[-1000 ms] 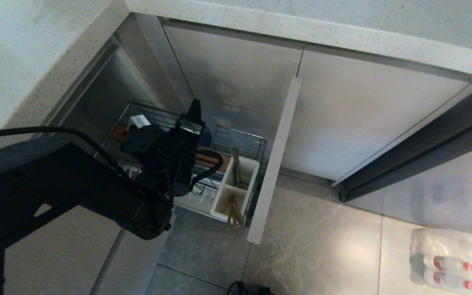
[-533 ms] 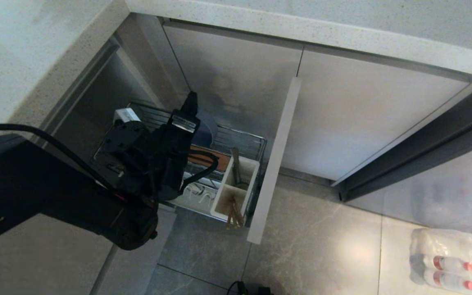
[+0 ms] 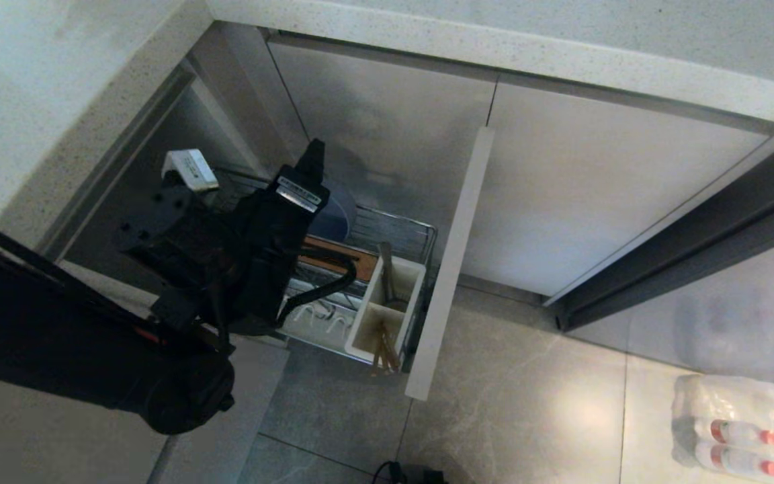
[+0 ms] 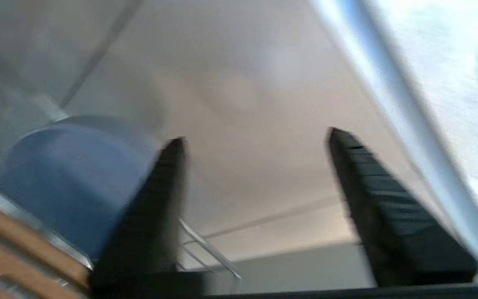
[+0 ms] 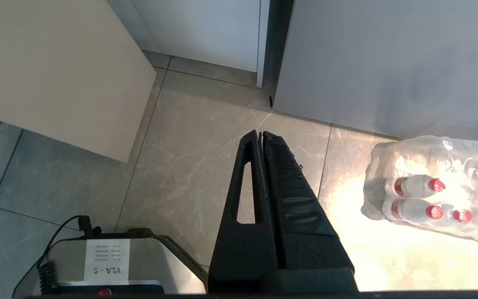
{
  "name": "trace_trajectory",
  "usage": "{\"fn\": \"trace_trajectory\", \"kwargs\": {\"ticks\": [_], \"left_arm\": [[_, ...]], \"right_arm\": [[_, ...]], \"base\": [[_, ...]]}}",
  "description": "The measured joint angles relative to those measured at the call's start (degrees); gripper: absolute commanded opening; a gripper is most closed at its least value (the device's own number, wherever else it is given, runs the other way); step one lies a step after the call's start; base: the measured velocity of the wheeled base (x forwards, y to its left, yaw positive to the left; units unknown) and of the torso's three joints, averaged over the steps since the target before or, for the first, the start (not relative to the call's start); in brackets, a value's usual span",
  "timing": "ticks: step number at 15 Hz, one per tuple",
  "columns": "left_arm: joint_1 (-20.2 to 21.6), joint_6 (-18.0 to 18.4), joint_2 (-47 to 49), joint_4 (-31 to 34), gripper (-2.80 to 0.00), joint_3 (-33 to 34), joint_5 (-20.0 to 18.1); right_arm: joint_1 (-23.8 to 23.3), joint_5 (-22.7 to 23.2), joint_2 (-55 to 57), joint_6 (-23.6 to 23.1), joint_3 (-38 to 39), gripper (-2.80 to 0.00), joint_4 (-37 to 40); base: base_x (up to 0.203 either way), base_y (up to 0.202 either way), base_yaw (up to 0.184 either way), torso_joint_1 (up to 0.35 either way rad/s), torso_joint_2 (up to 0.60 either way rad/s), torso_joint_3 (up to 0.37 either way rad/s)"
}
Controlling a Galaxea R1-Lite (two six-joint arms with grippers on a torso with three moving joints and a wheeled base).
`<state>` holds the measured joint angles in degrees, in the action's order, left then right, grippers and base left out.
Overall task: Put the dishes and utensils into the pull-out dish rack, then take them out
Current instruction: Pick up the chopsticks and place it in the cupboard
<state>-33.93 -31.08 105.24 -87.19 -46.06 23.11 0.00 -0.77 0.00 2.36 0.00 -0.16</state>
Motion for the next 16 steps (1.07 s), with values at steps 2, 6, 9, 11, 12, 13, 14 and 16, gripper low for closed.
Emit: {"fn": "trace_trajectory", "kwargs": {"ticks": [2,6,9,11,12,13,14,16], "left_arm": [[-0.33,3.16,-2.37,0.01,-2.80,0.97,-3.52],[-0.72,9.72,-7.81,0.44,-2.80,1.94,-12.69],[0.25,15.17,-12.46,8.46,-2.80,0.95,-19.07],[0.78,18.79,-17.69,16.48,-2.80,-0.50,-21.93],[1.04,21.15,-20.64,20.72,-2.80,-1.15,-22.48],[1.43,23.80,-23.35,24.54,-2.80,-1.77,-22.64],[1.99,27.24,-26.55,28.85,-2.80,-2.26,-22.73],[2.65,34.48,-31.26,37.27,-2.80,-2.66,-22.06]], "right_arm": [[0.00,0.00,0.00,0.01,0.00,-2.80,0.00],[0.00,-0.01,0.00,-0.01,0.00,-2.80,0.00],[0.00,-0.02,0.00,0.00,0.00,-2.80,0.02],[0.00,0.00,0.00,0.00,0.00,-2.80,0.00],[0.00,-0.01,0.00,-0.01,0.00,-2.80,0.01],[0.00,-0.02,0.00,0.00,0.00,-2.80,0.01],[0.00,-0.01,0.00,0.01,0.00,-2.80,0.00],[0.00,-0.01,0.00,0.01,0.00,-2.80,0.00]], "base": [[0.000,0.000,0.000,0.000,0.00,0.000],[0.000,0.000,0.000,0.000,0.00,0.000],[0.000,0.000,0.000,0.000,0.00,0.000],[0.000,0.000,0.000,0.000,0.00,0.000],[0.000,0.000,0.000,0.000,0.00,0.000],[0.000,0.000,0.000,0.000,0.00,0.000],[0.000,0.000,0.000,0.000,0.00,0.000],[0.000,0.000,0.000,0.000,0.00,0.000]]}}
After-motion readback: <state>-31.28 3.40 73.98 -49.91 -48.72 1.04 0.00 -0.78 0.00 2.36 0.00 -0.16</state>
